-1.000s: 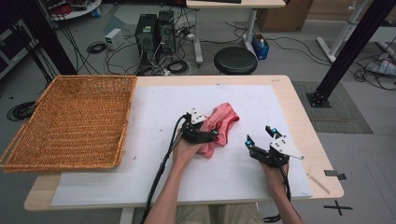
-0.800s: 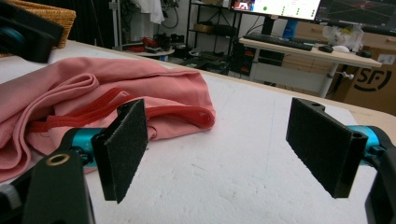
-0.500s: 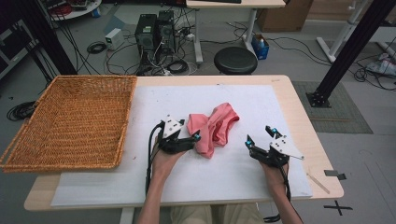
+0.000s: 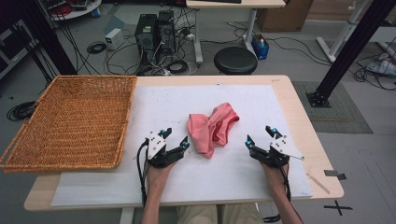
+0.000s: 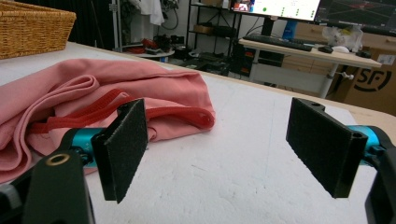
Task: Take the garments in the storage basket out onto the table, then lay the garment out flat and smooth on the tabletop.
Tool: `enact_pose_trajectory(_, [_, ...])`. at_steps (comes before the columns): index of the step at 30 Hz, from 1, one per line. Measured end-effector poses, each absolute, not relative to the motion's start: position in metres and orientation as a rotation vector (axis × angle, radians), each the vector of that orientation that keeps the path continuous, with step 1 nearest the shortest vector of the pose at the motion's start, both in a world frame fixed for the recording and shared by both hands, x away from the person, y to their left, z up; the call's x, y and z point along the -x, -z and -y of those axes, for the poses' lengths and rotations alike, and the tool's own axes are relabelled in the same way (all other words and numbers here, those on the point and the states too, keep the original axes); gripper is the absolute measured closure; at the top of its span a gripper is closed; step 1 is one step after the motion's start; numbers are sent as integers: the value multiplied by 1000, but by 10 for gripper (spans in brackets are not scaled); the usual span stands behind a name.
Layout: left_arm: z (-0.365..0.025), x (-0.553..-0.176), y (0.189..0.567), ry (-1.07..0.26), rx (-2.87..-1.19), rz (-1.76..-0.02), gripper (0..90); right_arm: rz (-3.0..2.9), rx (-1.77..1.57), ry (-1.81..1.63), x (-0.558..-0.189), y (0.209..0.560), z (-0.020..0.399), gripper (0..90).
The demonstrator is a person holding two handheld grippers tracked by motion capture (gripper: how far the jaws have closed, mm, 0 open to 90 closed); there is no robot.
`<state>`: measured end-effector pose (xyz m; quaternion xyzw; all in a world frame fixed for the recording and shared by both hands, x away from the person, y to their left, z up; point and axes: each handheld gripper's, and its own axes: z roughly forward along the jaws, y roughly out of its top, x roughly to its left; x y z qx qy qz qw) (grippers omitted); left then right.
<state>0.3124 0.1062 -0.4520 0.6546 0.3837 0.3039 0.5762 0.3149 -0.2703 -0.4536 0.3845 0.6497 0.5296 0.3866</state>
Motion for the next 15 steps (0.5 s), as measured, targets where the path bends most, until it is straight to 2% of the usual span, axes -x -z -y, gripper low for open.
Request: enact_pose_trajectory(15, [-105,-309,453,-755,-1525,-888,292,-1674,-962,-1325,-316,454,268,206])
